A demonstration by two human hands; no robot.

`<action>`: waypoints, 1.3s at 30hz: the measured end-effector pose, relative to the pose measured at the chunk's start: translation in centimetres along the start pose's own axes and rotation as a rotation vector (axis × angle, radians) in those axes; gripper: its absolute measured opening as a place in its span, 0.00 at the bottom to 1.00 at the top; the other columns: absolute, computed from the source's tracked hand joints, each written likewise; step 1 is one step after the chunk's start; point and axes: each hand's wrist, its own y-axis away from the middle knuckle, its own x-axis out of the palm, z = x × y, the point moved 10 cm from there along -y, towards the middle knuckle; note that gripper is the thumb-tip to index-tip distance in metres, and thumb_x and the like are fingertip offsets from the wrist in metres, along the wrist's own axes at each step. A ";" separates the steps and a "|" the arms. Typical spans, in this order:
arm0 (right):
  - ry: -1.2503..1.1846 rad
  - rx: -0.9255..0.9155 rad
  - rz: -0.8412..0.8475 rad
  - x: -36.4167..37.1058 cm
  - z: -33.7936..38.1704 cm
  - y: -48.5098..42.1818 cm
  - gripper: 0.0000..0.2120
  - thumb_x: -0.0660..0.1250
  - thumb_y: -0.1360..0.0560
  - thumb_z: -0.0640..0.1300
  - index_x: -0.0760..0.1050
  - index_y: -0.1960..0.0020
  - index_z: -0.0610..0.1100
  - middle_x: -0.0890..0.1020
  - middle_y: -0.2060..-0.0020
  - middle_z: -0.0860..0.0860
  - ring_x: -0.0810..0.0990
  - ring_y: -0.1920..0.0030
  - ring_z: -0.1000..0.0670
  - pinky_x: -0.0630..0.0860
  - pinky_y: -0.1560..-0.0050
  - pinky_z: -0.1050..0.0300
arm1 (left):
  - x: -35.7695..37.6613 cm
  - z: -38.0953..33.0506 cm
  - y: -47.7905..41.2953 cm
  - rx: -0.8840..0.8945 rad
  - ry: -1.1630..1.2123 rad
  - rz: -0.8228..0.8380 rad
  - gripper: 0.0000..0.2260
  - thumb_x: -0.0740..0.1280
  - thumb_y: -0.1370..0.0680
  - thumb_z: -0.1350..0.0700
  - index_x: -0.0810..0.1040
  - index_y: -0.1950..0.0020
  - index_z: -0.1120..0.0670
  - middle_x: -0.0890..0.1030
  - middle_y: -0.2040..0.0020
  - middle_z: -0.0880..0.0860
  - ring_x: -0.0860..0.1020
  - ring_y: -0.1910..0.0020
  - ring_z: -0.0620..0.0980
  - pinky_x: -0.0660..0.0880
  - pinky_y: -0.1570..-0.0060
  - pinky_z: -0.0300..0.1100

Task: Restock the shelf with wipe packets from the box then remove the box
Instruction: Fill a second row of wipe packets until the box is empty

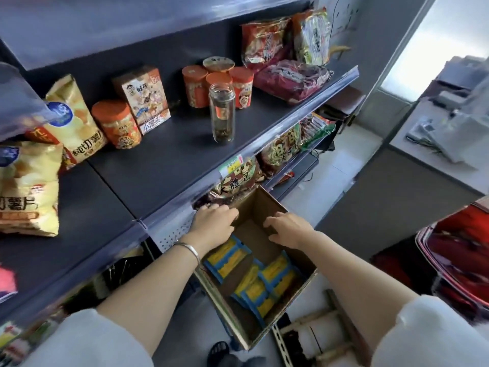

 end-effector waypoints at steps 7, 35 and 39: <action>-0.069 0.156 0.236 8.7 -3.0 -0.6 0.19 0.62 0.23 0.48 0.69 0.32 0.51 0.73 0.39 0.47 0.74 0.39 0.41 0.74 0.47 0.50 | 8.7 -2.1 -2.8 0.074 0.048 0.270 0.12 0.59 0.20 0.51 0.71 0.38 0.51 0.74 0.40 0.52 0.71 0.38 0.55 0.68 0.40 0.51; 0.310 -0.051 0.480 17.9 -3.4 -5.5 0.18 0.60 0.21 0.38 0.70 0.32 0.42 0.69 0.33 0.44 0.68 0.34 0.40 0.71 0.38 0.48 | 27.6 -5.5 -1.6 -0.326 0.422 0.774 0.18 0.68 0.23 0.52 0.73 0.37 0.59 0.76 0.39 0.58 0.76 0.41 0.56 0.74 0.46 0.46; 0.319 -0.068 0.442 16.2 -3.1 -4.6 0.16 0.59 0.21 0.38 0.73 0.35 0.45 0.75 0.36 0.47 0.74 0.37 0.43 0.74 0.44 0.50 | 24.3 -3.8 -2.0 -0.339 0.443 0.690 0.17 0.66 0.23 0.54 0.71 0.37 0.59 0.75 0.40 0.59 0.76 0.43 0.58 0.74 0.49 0.46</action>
